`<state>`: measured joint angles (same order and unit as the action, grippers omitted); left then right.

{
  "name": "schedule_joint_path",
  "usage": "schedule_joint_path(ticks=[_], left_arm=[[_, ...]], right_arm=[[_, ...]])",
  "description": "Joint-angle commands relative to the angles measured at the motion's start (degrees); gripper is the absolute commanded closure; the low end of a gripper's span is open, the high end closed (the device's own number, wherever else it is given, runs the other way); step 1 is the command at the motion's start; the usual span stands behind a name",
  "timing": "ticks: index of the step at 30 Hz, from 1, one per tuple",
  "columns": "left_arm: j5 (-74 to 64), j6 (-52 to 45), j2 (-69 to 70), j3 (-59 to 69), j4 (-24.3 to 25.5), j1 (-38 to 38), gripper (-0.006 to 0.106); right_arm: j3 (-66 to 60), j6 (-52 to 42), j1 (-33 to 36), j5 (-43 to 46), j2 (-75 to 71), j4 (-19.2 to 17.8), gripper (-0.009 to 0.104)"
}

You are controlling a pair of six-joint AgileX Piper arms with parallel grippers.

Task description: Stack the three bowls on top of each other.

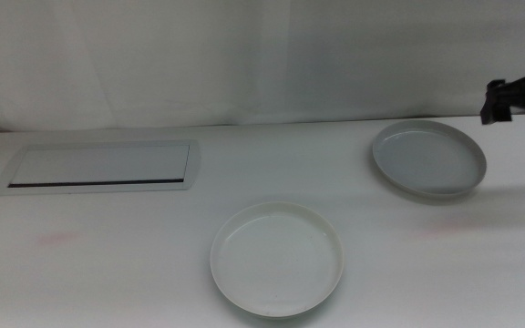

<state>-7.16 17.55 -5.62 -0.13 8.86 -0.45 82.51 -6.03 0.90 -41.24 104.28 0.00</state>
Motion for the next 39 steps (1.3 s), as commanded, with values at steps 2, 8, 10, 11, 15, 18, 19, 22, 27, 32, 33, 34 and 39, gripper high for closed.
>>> schedule_joint_path(ticks=[2,8,10,11,15,18,19,22,27,32,33,34,39], left_arm=[[0.14,-0.15,0.29,2.17,-0.32,0.45,0.103],[0.14,-0.15,0.29,2.17,-0.32,0.45,0.103],[0.14,-0.15,0.29,2.17,-0.32,0.45,0.103],[0.14,-0.15,0.29,2.17,-0.32,0.45,0.103],[0.14,-0.15,0.29,2.17,-0.32,0.45,0.103],[0.14,-0.15,0.29,2.17,-0.32,0.45,0.103],[0.14,-0.15,0.29,2.17,-0.32,0.45,0.103],[0.14,-0.15,0.29,2.17,-0.32,0.45,0.103],[0.14,-0.15,0.29,2.17,-0.32,0.45,0.103],[0.14,-0.15,0.29,2.17,-0.32,0.45,0.103],[0.14,-0.15,0.29,2.17,-0.32,0.45,0.103],[0.14,-0.15,0.29,2.17,-0.32,0.45,0.103],[0.14,-0.15,0.29,2.17,-0.32,0.45,0.103]], right_arm=[[1.00,-0.47,-0.33,2.55,3.99,0.60,-0.008],[3.50,-0.47,-0.33,4.52,10.37,0.60,-0.008],[4.91,0.02,-0.33,4.52,12.15,0.60,-0.008],[5.55,0.02,-0.33,4.41,13.05,0.60,-0.008],[6.18,0.25,-0.33,4.84,15.48,0.76,-0.008],[6.18,0.39,-0.33,4.84,17.03,0.75,-0.008],[6.18,0.39,-0.33,4.99,17.54,0.75,-0.008],[6.18,0.53,-0.33,5.20,18.52,0.75,-0.008],[6.18,0.62,-0.33,5.10,19.99,0.75,-0.003],[6.18,1.11,-0.33,4.90,20.50,0.75,0.024],[6.18,1.11,-0.33,4.90,20.50,0.75,0.036],[6.18,1.11,-0.33,4.90,20.50,0.75,0.048],[6.18,1.47,-0.33,5.19,20.50,1.85,0.097]])
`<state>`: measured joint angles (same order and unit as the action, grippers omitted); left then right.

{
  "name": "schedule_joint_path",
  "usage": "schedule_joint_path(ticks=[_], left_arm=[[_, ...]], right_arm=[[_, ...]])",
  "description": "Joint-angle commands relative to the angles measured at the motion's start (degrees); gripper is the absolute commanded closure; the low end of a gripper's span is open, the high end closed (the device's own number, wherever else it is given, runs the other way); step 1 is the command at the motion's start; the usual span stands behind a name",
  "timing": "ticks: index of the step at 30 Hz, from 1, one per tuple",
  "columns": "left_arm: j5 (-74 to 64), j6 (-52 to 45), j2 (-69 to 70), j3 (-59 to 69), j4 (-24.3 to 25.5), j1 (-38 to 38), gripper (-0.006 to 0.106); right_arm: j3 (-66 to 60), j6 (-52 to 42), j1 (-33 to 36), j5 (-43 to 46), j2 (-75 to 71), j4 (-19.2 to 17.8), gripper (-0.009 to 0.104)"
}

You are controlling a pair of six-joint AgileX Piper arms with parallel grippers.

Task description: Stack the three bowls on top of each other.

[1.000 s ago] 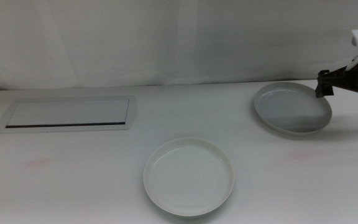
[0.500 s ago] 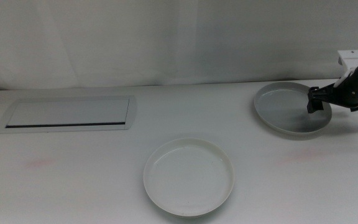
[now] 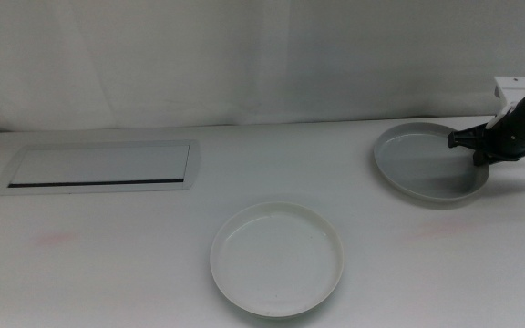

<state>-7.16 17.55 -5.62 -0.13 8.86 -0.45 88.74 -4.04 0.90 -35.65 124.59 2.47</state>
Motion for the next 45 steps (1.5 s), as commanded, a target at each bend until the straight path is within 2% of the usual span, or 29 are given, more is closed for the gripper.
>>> schedule_joint_path(ticks=[1,10,17,24,29,35,40,45], left_arm=[[0.14,-0.15,0.29,2.17,-0.32,0.45,0.103],[0.14,-0.15,0.29,2.17,-0.32,0.45,0.103],[0.14,-0.15,0.29,2.17,-0.32,0.45,0.103],[0.14,-0.15,0.29,2.17,-0.32,0.45,0.103],[0.14,-0.15,0.29,2.17,-0.32,0.45,0.103],[0.14,-0.15,0.29,2.17,-0.32,0.45,0.103],[0.14,-0.15,0.29,2.17,-0.32,0.45,0.103],[0.14,-0.15,0.29,2.17,-0.32,0.45,0.103]], right_arm=[[-0.05,-0.52,-0.33,-0.38,0.19,-0.27,0.098],[-0.05,-0.41,-0.33,-0.69,-1.10,0.21,0.098],[-0.05,-4.09,-0.44,-3.45,-4.73,3.89,0.098],[-0.34,-6.00,-0.69,-6.74,-10.91,4.87,0.098],[-0.34,-9.98,-2.72,-10.17,-17.17,11.21,0.098],[-0.34,-11.48,-2.96,-15.08,-27.29,16.59,0.098],[-0.34,-11.25,-0.14,-19.61,-31.52,16.92,0.098],[-3.27,-8.91,8.34,-20.74,-33.29,16.18,0.098]])
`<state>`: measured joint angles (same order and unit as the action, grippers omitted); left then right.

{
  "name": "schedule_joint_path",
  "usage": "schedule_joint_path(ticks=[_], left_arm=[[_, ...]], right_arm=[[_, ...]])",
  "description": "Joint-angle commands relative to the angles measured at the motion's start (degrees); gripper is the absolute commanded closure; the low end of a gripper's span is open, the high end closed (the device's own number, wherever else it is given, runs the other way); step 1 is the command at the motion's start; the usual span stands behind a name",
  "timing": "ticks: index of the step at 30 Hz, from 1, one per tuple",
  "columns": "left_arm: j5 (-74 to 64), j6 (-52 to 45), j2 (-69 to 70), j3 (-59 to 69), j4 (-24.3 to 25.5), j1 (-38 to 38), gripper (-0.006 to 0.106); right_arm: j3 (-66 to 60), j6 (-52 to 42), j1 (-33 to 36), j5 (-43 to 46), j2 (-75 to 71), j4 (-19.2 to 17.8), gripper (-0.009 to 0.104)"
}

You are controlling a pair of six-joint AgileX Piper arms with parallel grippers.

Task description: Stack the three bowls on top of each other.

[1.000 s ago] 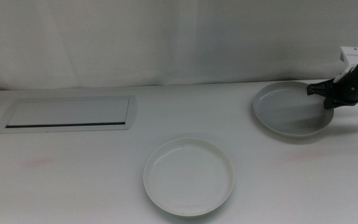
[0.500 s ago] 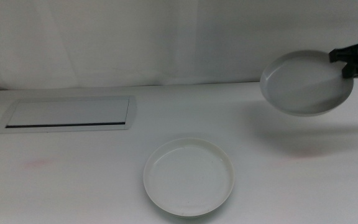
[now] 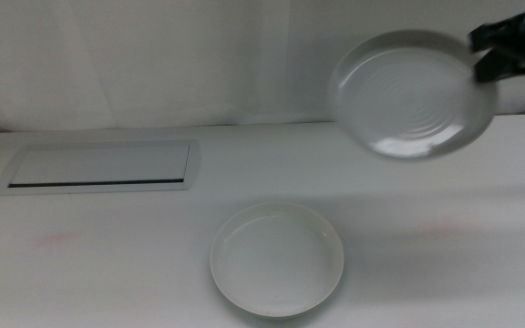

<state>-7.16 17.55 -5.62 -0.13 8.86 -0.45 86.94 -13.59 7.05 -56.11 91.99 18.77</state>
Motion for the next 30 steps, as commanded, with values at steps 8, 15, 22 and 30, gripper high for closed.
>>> schedule_joint_path(ticks=[8,15,22,30], left_arm=[[0.14,-0.15,0.29,2.17,-0.32,0.45,0.103],[0.14,-0.15,0.29,2.17,-0.32,0.45,0.103],[0.14,-0.15,0.29,2.17,-0.32,0.45,0.103],[0.14,-0.15,0.29,2.17,-0.32,0.45,0.103]], right_arm=[[-14.60,5.90,15.02,11.22,-1.19,1.04,0.098],[-18.50,10.09,23.02,19.46,2.44,1.34,0.098],[-18.50,10.80,25.07,22.22,9.99,2.46,0.098],[-18.50,10.80,25.07,22.61,15.27,3.29,0.098]])
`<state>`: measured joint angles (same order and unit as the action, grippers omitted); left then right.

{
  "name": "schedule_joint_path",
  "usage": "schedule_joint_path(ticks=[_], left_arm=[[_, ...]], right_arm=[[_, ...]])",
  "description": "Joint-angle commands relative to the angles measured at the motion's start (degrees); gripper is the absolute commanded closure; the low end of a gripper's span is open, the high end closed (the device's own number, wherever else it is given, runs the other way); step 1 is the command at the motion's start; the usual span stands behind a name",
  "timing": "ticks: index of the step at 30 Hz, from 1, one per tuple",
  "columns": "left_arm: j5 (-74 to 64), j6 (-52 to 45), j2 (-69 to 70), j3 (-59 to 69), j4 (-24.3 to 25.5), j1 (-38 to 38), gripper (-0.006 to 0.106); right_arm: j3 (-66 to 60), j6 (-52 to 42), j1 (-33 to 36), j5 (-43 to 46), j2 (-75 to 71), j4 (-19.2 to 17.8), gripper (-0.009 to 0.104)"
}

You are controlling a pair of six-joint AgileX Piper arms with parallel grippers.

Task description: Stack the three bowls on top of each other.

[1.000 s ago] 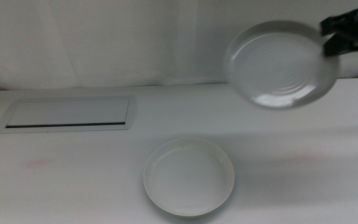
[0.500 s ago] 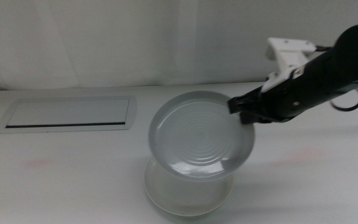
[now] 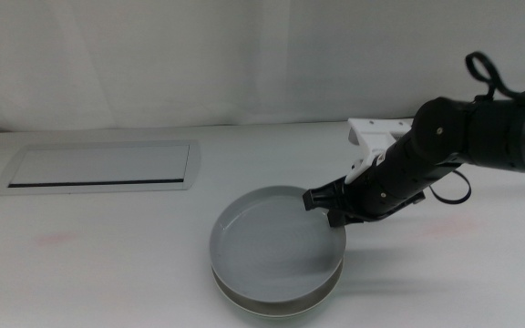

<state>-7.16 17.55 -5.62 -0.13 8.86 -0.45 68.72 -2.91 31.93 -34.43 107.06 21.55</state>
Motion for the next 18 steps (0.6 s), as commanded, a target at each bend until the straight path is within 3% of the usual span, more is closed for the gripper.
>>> schedule_joint_path(ticks=[1,14,18], left_arm=[[0.14,-0.15,0.29,2.17,-0.32,0.45,0.103],[0.14,-0.15,0.29,2.17,-0.32,0.45,0.103],[0.14,-0.15,0.29,2.17,-0.32,0.45,0.103]], right_arm=[[-0.28,0.13,0.19,0.82,1.31,0.51,0.098],[-0.28,-0.08,0.56,1.69,3.47,0.35,0.096],[0.34,-0.51,0.56,0.99,3.09,0.26,0.071]])
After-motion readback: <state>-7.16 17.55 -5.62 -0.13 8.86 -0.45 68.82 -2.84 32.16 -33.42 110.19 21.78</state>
